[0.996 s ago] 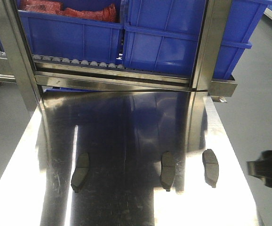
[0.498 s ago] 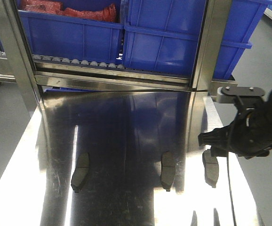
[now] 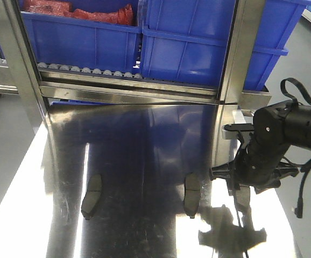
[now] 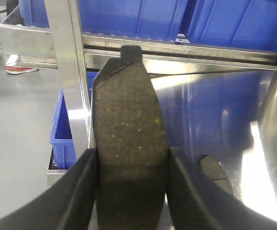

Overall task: Move and align brake pads A on conveyor
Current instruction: 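Lift the grasped brake pad off the tray with the right gripper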

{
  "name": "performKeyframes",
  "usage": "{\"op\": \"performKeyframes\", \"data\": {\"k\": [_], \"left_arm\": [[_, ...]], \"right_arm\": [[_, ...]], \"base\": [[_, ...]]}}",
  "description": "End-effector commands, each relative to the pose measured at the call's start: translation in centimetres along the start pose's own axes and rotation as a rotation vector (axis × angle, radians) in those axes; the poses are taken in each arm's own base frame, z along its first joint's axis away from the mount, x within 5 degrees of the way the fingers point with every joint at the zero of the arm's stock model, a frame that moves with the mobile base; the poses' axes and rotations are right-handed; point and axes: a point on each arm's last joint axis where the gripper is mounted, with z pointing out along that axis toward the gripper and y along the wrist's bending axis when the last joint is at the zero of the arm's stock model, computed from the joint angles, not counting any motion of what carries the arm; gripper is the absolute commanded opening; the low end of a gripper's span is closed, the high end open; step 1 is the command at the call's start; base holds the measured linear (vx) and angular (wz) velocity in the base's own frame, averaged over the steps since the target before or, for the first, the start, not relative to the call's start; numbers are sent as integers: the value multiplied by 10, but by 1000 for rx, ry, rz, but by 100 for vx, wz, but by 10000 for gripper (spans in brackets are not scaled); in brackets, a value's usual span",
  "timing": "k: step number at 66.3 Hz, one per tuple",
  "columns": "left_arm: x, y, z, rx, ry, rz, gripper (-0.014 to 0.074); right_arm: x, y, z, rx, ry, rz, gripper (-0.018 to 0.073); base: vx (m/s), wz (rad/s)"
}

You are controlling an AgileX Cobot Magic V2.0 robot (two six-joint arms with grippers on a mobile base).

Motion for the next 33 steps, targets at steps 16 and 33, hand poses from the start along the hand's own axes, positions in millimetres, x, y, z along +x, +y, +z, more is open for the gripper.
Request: {"op": "performKeyframes", "data": {"k": [16,33], "left_arm": [[-18,-1,-3,8,-117,-10,-6],[-18,-1,-3,8,-117,-10,-6]], "right_arm": [[-23,-13,-11,-23,-59,97,433],[-25,-19,-11,-26,-69,73,433]], "base": [[0,0],[0,0]]}}
